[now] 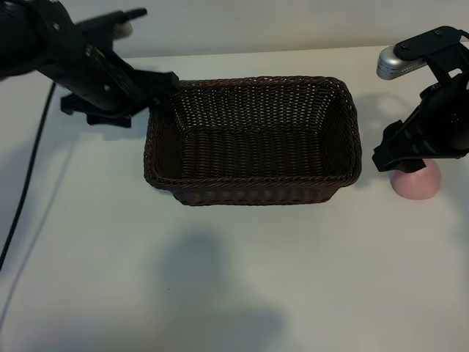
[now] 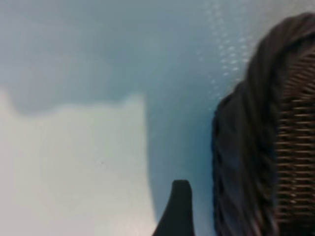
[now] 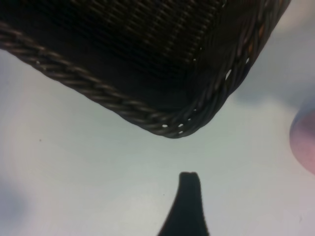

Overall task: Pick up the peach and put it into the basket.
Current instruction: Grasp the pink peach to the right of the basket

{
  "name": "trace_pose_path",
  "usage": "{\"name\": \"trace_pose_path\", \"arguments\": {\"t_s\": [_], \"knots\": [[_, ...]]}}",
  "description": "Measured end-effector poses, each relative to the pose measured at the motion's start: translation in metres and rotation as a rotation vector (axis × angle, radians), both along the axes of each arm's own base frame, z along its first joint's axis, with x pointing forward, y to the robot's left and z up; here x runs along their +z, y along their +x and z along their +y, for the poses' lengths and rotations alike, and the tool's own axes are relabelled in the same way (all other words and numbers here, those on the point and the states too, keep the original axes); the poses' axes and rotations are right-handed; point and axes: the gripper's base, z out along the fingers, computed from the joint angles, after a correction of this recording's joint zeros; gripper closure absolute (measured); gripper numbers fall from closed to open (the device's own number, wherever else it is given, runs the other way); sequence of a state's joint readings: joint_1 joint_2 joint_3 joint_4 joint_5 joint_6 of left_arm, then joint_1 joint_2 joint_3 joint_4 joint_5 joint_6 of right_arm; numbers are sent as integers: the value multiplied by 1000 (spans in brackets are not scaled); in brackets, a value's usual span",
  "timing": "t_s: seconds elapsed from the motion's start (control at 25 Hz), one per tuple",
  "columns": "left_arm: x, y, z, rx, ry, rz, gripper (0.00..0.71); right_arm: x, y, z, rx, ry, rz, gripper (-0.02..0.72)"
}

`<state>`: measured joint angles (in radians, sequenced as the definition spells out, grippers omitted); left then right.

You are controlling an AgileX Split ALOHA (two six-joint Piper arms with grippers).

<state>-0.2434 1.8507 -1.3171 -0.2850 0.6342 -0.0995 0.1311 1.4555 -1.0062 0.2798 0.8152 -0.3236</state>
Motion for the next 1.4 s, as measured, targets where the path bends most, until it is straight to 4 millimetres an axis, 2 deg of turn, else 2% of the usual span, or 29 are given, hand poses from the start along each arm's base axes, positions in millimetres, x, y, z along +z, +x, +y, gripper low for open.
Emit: {"name": "trace_pose_path", "arguments": {"t_s": [0.32, 0.44, 0.52, 0.76, 0.88, 1.04, 1.2, 1.32, 1.4], "knots": [[49, -19, 10, -46, 67, -106, 52, 0, 0, 0, 0, 0, 1, 108], [70, -30, 22, -59, 129, -139, 62, 0, 0, 0, 0, 0, 2, 108], [83, -37, 38, -34, 154, -141, 69, 0, 0, 0, 1, 0, 3, 108], [117, -60, 108, 104, 215, -156, 85, 0, -1, 0, 2, 0, 8, 108], [129, -72, 129, 158, 216, -176, 91, 0, -1, 0, 2, 0, 8, 108], [145, -89, 133, 148, 217, -198, 97, 0, -1, 0, 2, 0, 9, 108], [169, -117, 129, 129, 222, -250, 105, 0, -1, 0, 2, 0, 9, 108], [195, -150, 126, 132, 231, -345, 111, 0, -1, 0, 3, 0, 10, 108], [214, -178, 124, 131, 259, -426, 113, 0, -1, 0, 3, 0, 10, 108]]}}
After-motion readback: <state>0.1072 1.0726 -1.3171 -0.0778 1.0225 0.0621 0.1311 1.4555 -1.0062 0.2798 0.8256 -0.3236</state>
